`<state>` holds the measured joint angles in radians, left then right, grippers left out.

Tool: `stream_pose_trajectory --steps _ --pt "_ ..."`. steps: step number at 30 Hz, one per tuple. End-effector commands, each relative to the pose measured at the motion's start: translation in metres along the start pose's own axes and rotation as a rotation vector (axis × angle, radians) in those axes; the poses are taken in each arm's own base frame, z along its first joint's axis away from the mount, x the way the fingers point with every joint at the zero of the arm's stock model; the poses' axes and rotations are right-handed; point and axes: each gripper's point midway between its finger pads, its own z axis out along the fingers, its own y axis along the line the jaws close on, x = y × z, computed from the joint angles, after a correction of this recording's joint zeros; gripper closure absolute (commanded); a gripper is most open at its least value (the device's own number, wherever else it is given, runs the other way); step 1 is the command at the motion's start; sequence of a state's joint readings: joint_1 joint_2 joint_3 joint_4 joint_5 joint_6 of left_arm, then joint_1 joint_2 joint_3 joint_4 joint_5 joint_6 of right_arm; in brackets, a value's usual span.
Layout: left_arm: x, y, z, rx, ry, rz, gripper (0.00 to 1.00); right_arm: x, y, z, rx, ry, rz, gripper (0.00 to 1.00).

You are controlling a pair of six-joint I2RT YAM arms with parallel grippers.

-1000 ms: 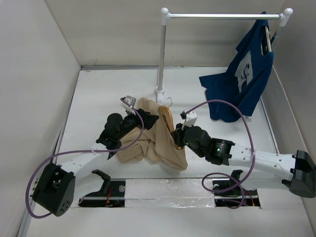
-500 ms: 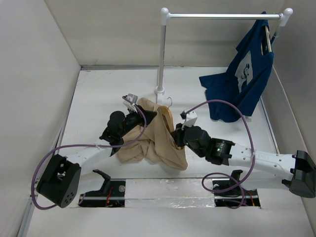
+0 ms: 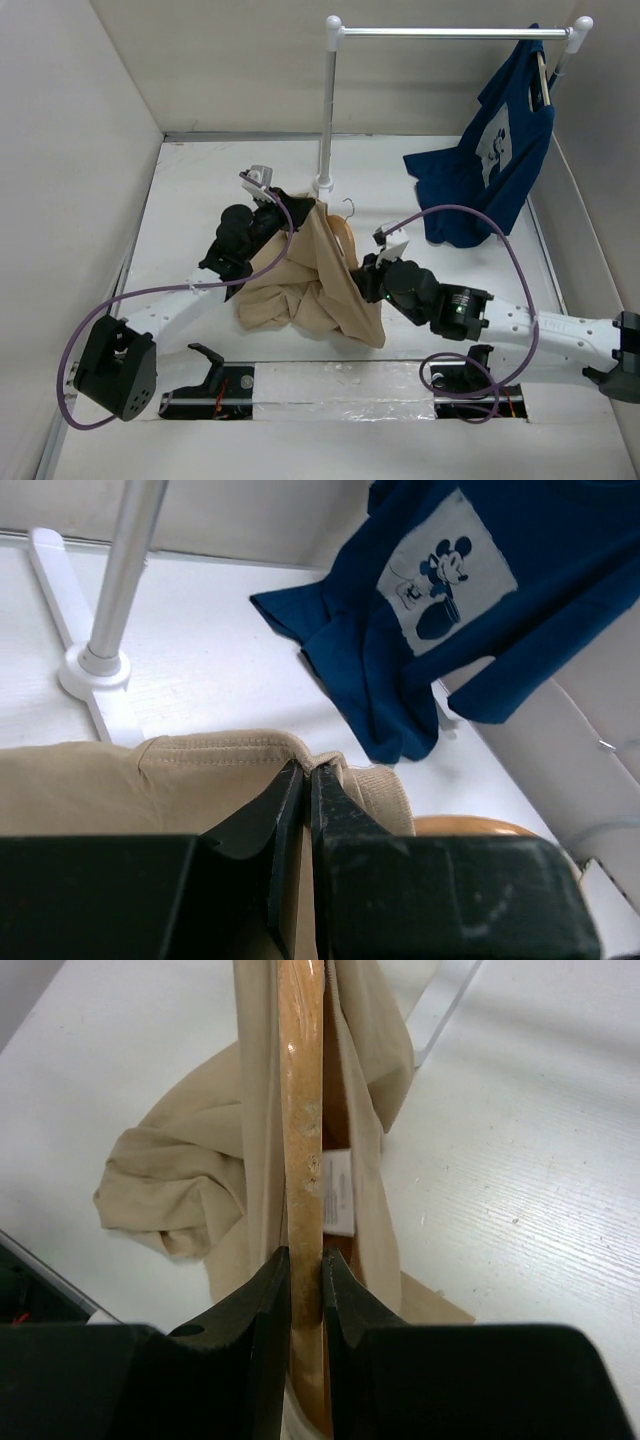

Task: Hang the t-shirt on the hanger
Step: Place the T-shirt on the hanger, then place the hanger at the clothesline.

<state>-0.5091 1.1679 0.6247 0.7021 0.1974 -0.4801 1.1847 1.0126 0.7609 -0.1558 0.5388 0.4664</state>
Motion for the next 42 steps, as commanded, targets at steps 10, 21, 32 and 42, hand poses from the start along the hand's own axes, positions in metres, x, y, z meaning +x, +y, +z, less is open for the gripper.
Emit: stream_pose_trajectory --steps 10,21,32,42 --pt "-0.101 -0.046 -0.01 0.029 -0.205 0.005 1.0 -0.14 0.011 -0.092 -0.008 -0.236 -0.022 1.0" --pt "-0.18 -0.124 -0.035 0.233 -0.302 -0.004 0.88 -0.242 0.016 -0.142 -0.002 -0.356 -0.064 1.0" --pt "-0.152 -0.105 -0.056 0.188 -0.285 -0.046 0.55 -0.232 -0.06 -0.125 0.232 -0.363 -0.034 1.0" --pt "-0.054 -0.073 -0.052 0.225 -0.085 -0.057 1.0 -0.288 -0.149 -0.131 0.483 -0.455 -0.009 1.0"
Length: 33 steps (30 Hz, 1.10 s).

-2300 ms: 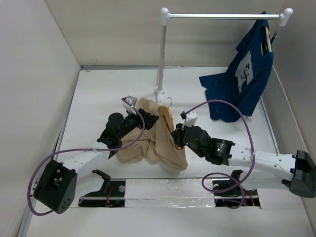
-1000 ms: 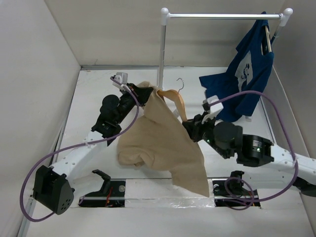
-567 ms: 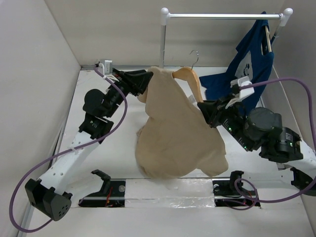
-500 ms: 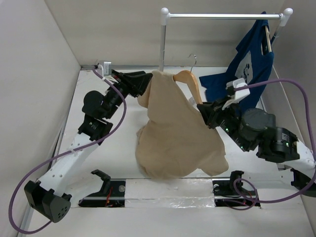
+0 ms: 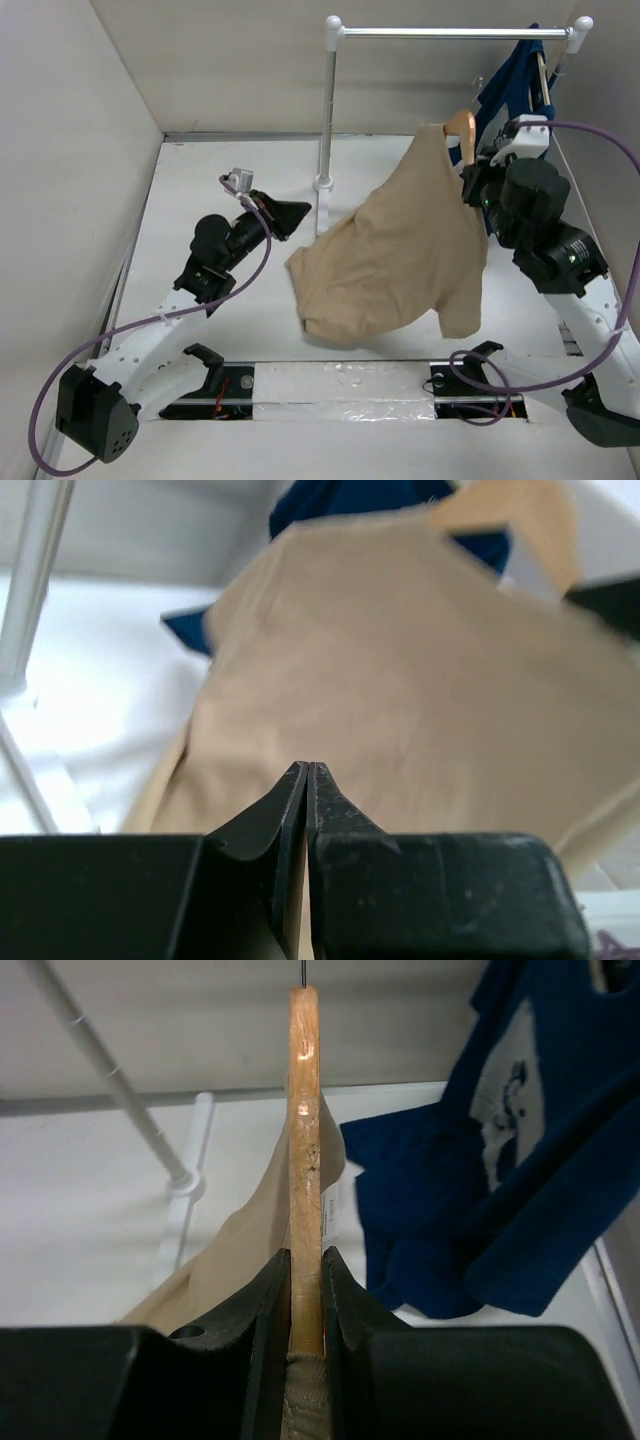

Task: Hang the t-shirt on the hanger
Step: Place the hanger at the clothesline.

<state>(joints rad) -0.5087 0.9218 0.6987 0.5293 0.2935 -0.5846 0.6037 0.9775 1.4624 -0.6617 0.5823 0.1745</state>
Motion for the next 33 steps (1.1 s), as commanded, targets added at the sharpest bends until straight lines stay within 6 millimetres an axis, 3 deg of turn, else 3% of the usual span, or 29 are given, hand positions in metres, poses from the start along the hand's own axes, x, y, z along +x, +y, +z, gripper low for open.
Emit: stream_pose_trajectory --steps 1,5,10,14,17,21,24,27,31,33 --pt "0.021 0.003 -0.011 0.052 0.01 0.011 1.0 -0.056 -0.014 0.013 0.002 -0.138 0.047 1.0" --pt "0.045 0.012 -0.024 0.066 0.033 0.007 1.0 -0.078 -0.039 0.028 0.066 -0.184 0.066 1.0" --pt "0.068 0.018 -0.037 0.101 0.052 0.035 1.0 -0.105 -0.053 0.045 0.078 -0.253 0.096 1.0" --pt "0.067 -0.001 -0.047 0.198 0.043 0.041 1.0 -0.114 -0.065 0.062 0.134 -0.278 0.075 1.0" --pt "0.072 -0.005 -0.046 0.2 0.045 0.054 1.0 -0.124 -0.076 0.061 0.156 -0.329 0.066 1.0" --pt "0.076 -0.004 -0.039 0.163 0.07 0.077 1.0 -0.13 -0.083 0.068 0.158 -0.324 0.063 1.0" --pt "0.076 -0.001 -0.038 0.144 0.066 0.075 0.98 -0.124 -0.092 0.089 0.185 -0.287 0.05 1.0" --pt "0.072 0.001 -0.04 0.129 0.048 0.082 0.98 -0.123 -0.086 0.103 0.146 -0.271 0.045 1.0" --pt "0.073 -0.002 -0.04 0.144 0.054 0.086 0.98 -0.132 -0.087 0.114 0.136 -0.288 0.045 1.0" --pt "0.074 -0.002 -0.04 0.146 0.061 0.085 0.98 -0.13 -0.097 0.122 0.157 -0.277 0.044 1.0"
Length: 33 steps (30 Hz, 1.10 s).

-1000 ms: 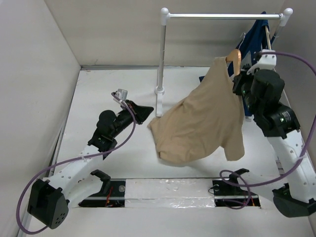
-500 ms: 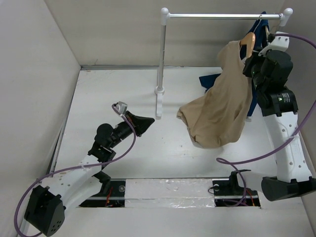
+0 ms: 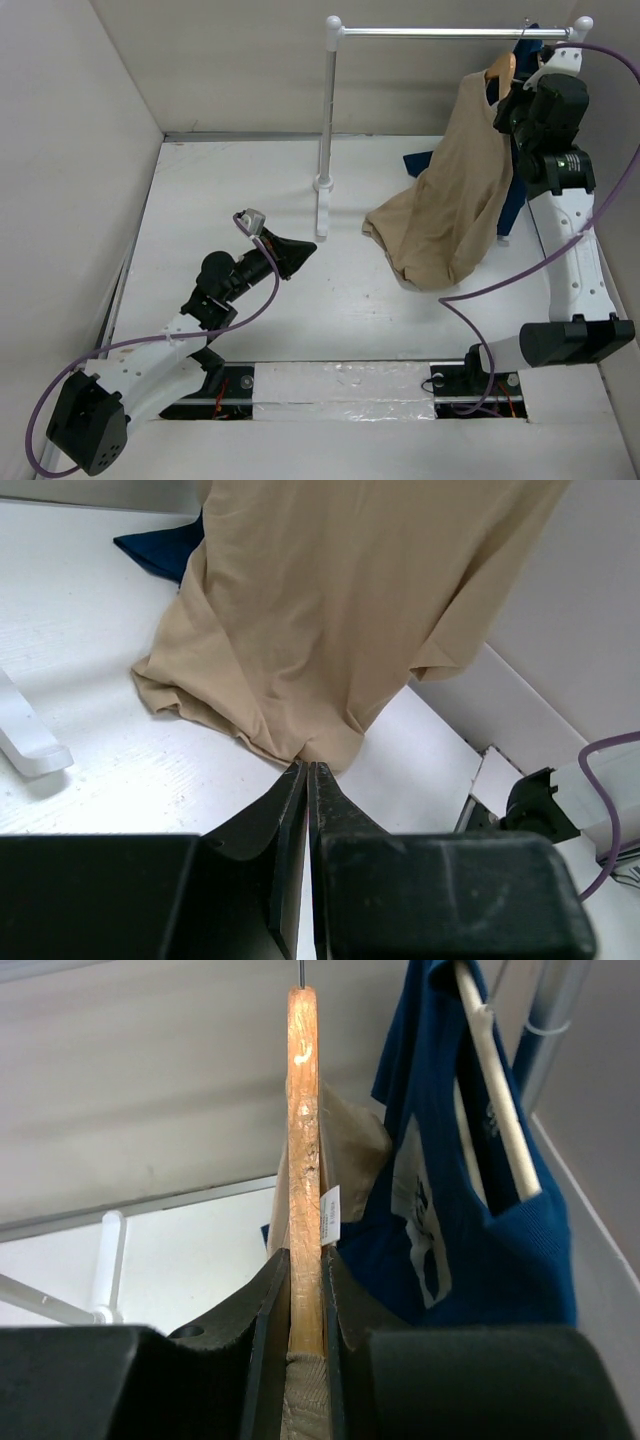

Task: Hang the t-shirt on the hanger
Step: Place the hanger at the clothesline, then reset both arms

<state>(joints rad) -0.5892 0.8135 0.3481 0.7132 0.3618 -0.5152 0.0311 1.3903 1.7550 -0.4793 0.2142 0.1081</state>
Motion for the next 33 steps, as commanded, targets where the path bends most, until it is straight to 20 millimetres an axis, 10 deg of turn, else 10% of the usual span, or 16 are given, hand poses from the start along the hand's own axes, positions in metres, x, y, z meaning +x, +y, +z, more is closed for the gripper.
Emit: stream_pose_trajectory --steps 1,18,22,33 --pt "-0.024 -0.017 0.003 0.054 -0.065 0.049 0.98 -0.071 0.002 -0.008 -0.039 -0.212 0.032 1.0" --pt "-0.027 -0.016 0.001 0.044 -0.079 0.041 0.96 0.01 -0.024 0.018 0.015 -0.142 0.108 1.0" --pt "-0.027 -0.01 0.001 0.011 -0.076 0.034 0.87 0.016 -0.031 0.014 0.039 -0.152 0.164 0.54" --pt "-0.032 0.012 -0.002 -0.122 -0.11 0.014 0.59 -0.047 -0.015 -0.089 -0.09 -0.349 0.293 0.0"
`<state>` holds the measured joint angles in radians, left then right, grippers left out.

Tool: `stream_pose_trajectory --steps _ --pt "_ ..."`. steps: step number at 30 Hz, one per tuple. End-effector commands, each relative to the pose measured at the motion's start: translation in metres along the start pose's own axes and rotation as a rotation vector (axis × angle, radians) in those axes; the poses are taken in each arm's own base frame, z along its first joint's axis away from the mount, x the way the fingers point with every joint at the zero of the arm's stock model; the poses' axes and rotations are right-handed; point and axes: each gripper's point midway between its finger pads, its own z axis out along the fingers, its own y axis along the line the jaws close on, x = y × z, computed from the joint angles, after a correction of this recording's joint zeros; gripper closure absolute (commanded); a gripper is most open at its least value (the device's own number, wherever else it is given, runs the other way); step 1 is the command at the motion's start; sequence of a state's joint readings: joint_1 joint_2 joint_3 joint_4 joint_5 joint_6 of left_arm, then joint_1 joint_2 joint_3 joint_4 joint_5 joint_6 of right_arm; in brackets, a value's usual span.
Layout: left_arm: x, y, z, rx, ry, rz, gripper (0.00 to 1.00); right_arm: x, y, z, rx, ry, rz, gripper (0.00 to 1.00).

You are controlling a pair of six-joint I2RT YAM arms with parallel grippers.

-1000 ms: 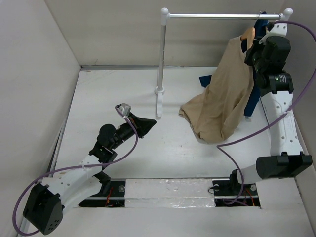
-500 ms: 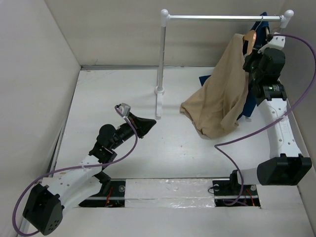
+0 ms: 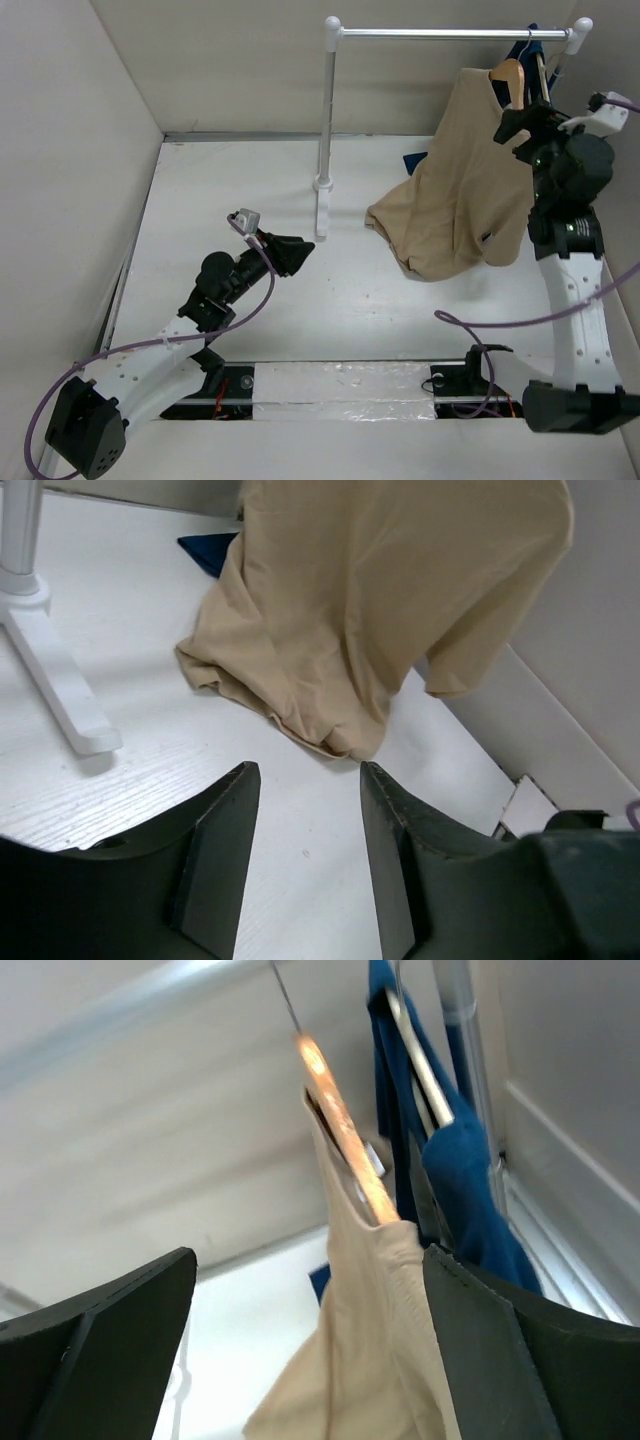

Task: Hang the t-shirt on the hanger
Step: Reset both arms

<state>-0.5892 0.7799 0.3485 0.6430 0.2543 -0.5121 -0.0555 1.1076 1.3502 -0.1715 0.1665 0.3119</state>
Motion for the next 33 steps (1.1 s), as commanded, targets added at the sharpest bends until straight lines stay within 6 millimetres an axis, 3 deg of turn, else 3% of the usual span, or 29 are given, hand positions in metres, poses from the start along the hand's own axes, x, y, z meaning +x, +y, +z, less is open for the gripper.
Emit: stream_pose_trajectory --steps 1,2,3,5,6,7,8,9,10,11,14,16,18,21,24,27,32,33 --pt "-0.028 -0.005 0.003 -0.02 -0.082 0.007 0.58 -0.051 0.027 -0.046 -0.121 -0.146 0.075 0.0" --pt "-0.029 -0.006 0.003 -0.022 -0.081 0.002 0.57 -0.062 0.038 -0.07 -0.186 -0.174 0.086 0.0" --pt "-0.03 -0.005 0.004 -0.026 -0.083 -0.003 0.56 -0.06 0.047 -0.082 -0.241 -0.17 0.096 0.0" --pt "-0.03 -0.004 0.004 -0.037 -0.082 -0.018 0.55 -0.037 0.066 -0.105 -0.382 -0.109 0.117 0.0" --pt "-0.032 -0.003 0.003 -0.045 -0.092 -0.022 0.55 -0.041 0.073 -0.132 -0.455 -0.132 0.129 0.0" --pt "-0.034 -0.003 0.002 -0.047 -0.105 -0.03 0.55 -0.033 0.076 -0.142 -0.495 -0.113 0.146 0.0" --pt "-0.036 -0.004 0.001 -0.049 -0.115 -0.046 0.55 -0.006 0.083 -0.152 -0.569 -0.045 0.145 0.0" --pt "-0.041 -0.007 0.0 -0.045 -0.131 -0.053 0.54 0.003 0.085 -0.162 -0.611 -0.025 0.142 0.0" --pt "-0.042 -0.008 -0.002 -0.047 -0.13 -0.062 0.54 0.005 0.089 -0.184 -0.673 -0.034 0.145 0.0" --pt "-0.052 -0.015 -0.003 -0.037 -0.143 -0.064 0.55 0.028 0.094 -0.195 -0.741 0.031 0.139 0.0" --pt "-0.072 -0.029 -0.015 -0.024 -0.183 -0.088 0.55 0.049 0.094 -0.229 -0.835 0.089 0.122 0.0" --pt "-0.086 -0.046 -0.028 0.032 -0.227 -0.111 0.55 0.063 0.087 -0.24 -0.834 0.131 0.11 0.0" --pt "-0.103 -0.062 -0.042 0.079 -0.276 -0.109 0.55 0.06 0.082 -0.258 -0.84 0.104 0.102 0.0" --pt "-0.118 -0.07 -0.055 0.068 -0.306 -0.09 0.55 0.058 0.071 -0.278 -0.816 0.08 0.094 0.0" --pt "-0.119 -0.063 -0.064 0.012 -0.296 -0.06 0.57 0.052 0.057 -0.289 -0.757 0.033 0.077 0.0" --pt "-0.111 -0.048 -0.067 -0.086 -0.245 -0.05 0.57 0.056 0.043 -0.286 -0.681 0.032 0.075 0.0" --pt "-0.098 -0.038 -0.076 -0.142 -0.202 -0.07 0.57 0.058 0.039 -0.292 -0.675 0.044 0.025 0.0" --pt "-0.099 -0.039 -0.079 -0.138 -0.208 -0.079 0.53 0.055 0.039 -0.293 -0.674 0.036 0.024 0.0"
